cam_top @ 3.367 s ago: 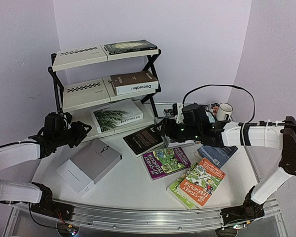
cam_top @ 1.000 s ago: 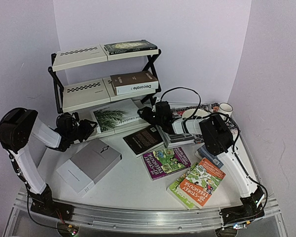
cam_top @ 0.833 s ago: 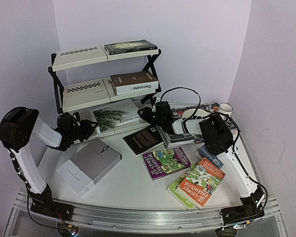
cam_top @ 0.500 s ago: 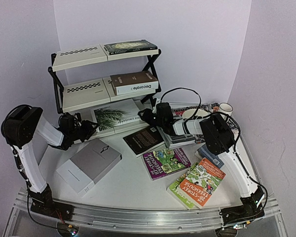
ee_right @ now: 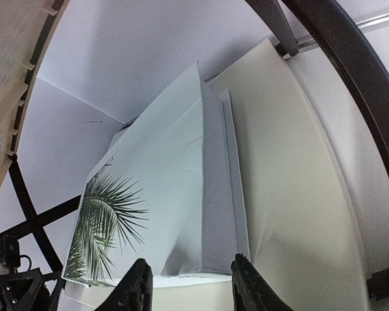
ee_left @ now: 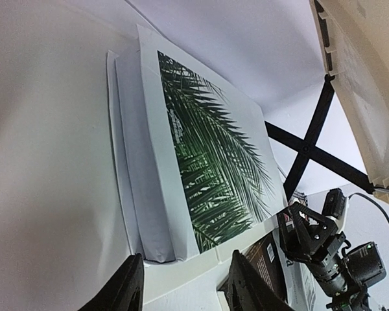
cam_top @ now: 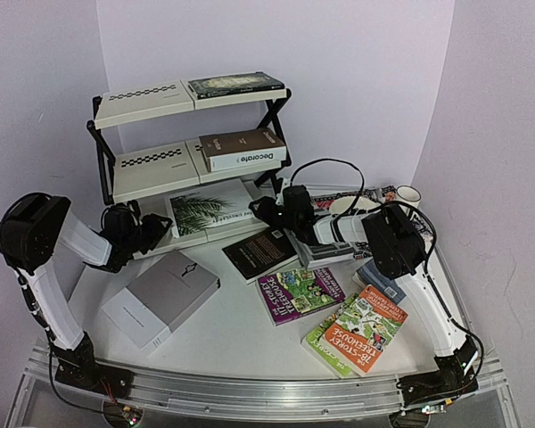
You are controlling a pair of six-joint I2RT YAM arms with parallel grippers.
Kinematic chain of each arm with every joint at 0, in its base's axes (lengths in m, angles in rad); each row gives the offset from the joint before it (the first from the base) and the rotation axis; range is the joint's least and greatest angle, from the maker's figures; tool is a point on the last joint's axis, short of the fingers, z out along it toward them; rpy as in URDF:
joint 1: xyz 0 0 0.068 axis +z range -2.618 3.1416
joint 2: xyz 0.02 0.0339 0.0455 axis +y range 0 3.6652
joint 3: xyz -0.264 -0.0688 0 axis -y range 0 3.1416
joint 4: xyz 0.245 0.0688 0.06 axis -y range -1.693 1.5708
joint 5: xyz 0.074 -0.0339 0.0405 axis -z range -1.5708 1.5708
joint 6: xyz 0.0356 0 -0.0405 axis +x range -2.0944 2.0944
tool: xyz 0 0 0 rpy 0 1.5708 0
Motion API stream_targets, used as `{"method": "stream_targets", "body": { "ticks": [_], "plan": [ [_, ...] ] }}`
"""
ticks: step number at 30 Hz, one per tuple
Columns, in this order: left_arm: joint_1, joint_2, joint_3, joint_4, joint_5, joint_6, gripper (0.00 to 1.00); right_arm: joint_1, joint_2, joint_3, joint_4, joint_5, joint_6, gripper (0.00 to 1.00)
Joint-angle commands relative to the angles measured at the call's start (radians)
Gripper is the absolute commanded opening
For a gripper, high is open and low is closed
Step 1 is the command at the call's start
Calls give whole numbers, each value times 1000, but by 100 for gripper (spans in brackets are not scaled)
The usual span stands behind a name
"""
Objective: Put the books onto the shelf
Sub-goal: Adjust the book on the shelf.
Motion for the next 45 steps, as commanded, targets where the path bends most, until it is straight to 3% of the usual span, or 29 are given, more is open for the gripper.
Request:
{"method": "stream_targets", "body": {
  "ticks": [1, 16, 40, 45],
  "plan": [
    [-2, 13, 39, 34, -18, 26, 46, -8, -60, -3, -5, 11, -18, 42],
    [-35, 122, 147, 40, 85, 7, 43, -11, -61, 6, -13, 6, -18, 41],
    [-123, 147, 187, 40, 66, -10, 43, -68, -230, -277, 77, 32, 23, 39],
    [-122, 126, 171, 38, 23, -11, 44, -73, -220, -244, 72, 19, 11, 50]
  ]
}}
